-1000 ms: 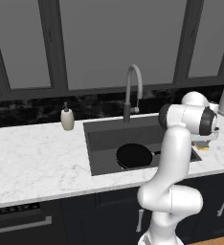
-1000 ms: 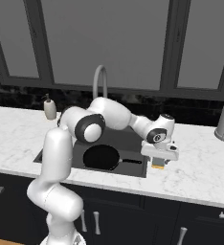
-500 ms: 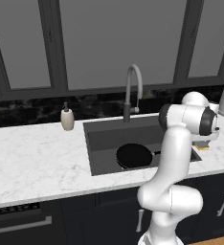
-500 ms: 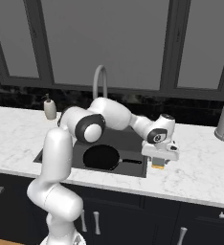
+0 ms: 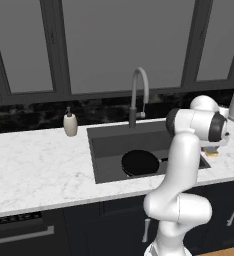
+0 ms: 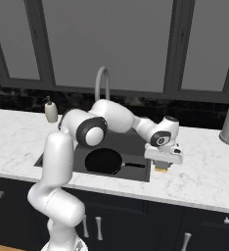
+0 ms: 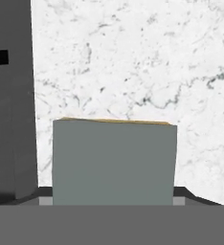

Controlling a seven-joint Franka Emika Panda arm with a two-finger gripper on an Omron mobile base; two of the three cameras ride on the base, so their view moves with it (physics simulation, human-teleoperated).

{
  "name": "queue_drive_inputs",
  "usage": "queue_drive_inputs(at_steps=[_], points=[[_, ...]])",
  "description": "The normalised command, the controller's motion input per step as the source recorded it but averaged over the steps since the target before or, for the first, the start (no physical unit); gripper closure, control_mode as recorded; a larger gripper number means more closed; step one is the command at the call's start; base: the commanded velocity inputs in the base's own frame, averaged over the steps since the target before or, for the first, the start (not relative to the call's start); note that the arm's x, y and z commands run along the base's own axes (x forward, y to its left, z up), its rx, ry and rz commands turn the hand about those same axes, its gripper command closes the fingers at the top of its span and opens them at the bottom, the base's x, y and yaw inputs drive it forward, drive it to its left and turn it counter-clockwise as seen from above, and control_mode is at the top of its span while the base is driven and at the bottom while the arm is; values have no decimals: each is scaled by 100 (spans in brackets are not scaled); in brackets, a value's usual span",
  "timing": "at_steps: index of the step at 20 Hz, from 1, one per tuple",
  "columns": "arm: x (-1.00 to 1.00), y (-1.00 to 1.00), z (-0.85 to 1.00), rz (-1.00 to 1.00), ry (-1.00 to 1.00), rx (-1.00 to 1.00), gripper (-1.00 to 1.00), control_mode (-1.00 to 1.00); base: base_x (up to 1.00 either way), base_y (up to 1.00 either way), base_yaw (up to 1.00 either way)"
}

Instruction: Pick the pan and sponge and place them into the sink. Then turn on the water.

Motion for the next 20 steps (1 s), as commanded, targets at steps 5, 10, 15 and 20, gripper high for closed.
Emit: queue_drive_inputs(at_steps=[5,10,15,20], points=[[0,74,36,1,-6,0,100,-100,0,0,0],[7,100,5,0,-1,-1,100,-100,0,0,0],[21,95,0,0,0,-1,100,-100,0,0,0],[52,65,-2,0,-1,0,100,-100,0,0,0]])
